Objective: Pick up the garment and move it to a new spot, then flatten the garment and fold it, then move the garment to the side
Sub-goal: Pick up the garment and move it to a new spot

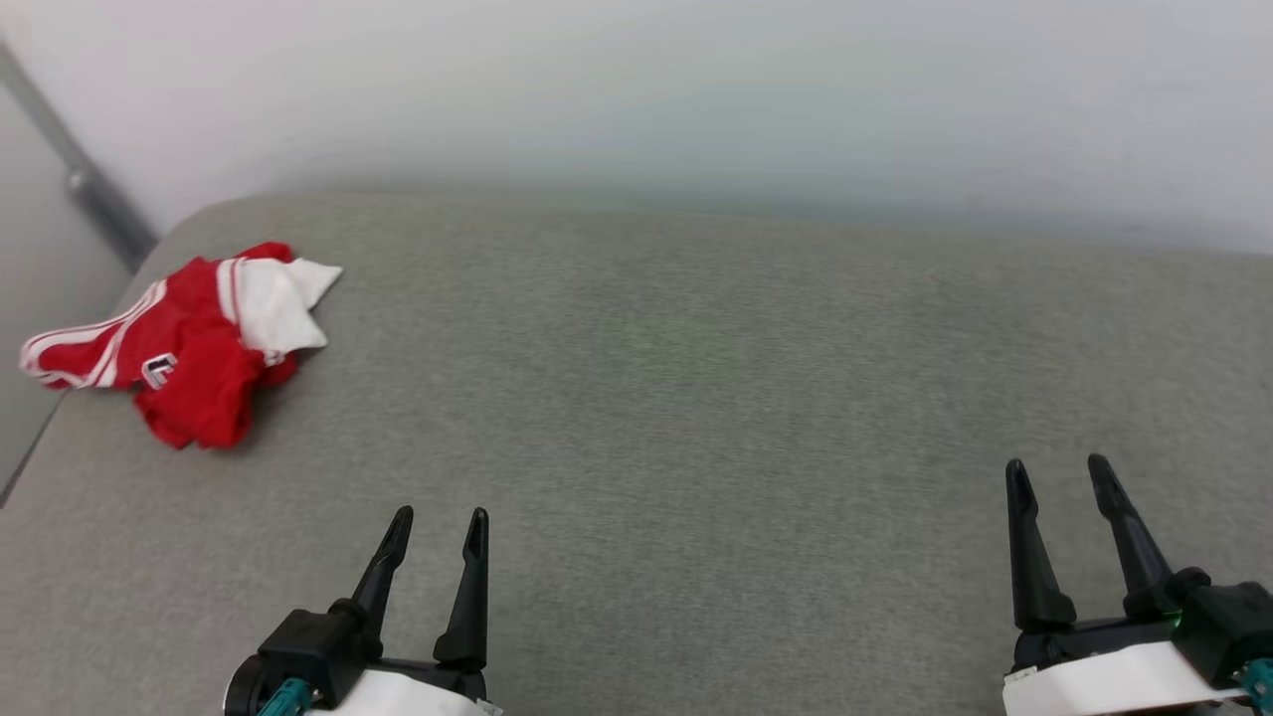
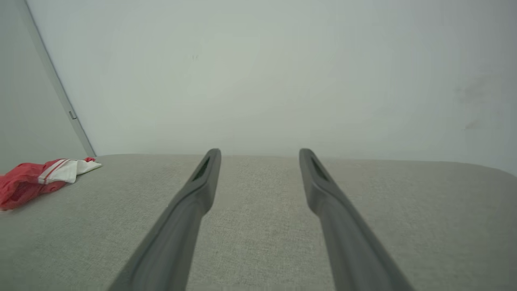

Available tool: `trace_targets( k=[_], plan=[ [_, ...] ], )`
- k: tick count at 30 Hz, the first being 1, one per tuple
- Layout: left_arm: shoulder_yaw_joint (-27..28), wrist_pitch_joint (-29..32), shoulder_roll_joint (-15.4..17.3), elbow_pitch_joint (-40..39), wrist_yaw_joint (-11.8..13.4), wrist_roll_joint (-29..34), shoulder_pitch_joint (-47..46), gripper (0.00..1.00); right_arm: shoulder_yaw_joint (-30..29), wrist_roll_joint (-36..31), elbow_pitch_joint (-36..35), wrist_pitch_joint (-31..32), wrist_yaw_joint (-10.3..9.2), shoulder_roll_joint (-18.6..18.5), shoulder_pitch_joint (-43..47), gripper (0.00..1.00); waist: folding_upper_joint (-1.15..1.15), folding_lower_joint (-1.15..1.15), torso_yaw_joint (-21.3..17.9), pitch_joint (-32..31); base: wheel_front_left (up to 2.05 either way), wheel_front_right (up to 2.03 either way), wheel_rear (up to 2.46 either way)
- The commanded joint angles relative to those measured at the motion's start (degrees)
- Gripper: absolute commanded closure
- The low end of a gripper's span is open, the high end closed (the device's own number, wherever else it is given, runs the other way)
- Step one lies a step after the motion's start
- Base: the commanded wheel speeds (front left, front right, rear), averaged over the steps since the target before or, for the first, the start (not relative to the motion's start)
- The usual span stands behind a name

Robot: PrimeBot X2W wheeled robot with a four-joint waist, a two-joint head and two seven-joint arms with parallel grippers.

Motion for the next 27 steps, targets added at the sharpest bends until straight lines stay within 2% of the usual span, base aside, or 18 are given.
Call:
trace_targets(
  k=[1, 15, 23, 27],
  plan=[
    [0.23, -0.16, -0.05, -0.01, -0.05, 0.05, -0.04, 0.00, 0.30, 0.54, 0.69, -0.11, -0.02, 0.03, 0.50, 0.00, -0.01, 0.00, 3.45, 0.02, 0.00, 0.00, 0.00],
    [1.92, -0.16, -0.06, -0.40, 0.11, 1.32, 1.15, 0.00, 1.55, 0.80, 1.72, -0.11, -0.02, 0.02, -0.10, 0.00, -0.01, 0.00, 17.15, -0.36, 0.00, 0.00, 0.00],
    [1.80, -0.16, -0.05, -0.56, 0.26, 1.62, 1.91, 0.00, 2.48, 1.30, 2.33, -0.11, -0.02, 0.03, 0.13, 0.00, -0.01, 0.00, 22.48, -0.85, 0.00, 0.00, 0.00],
    [2.16, -0.16, -0.05, -0.80, 0.25, 1.54, 2.38, 0.00, 3.37, 1.50, 2.49, -0.11, -0.02, 0.03, -0.48, 0.00, -0.01, 0.00, 23.61, -0.87, 0.00, 0.00, 0.00]
  ],
)
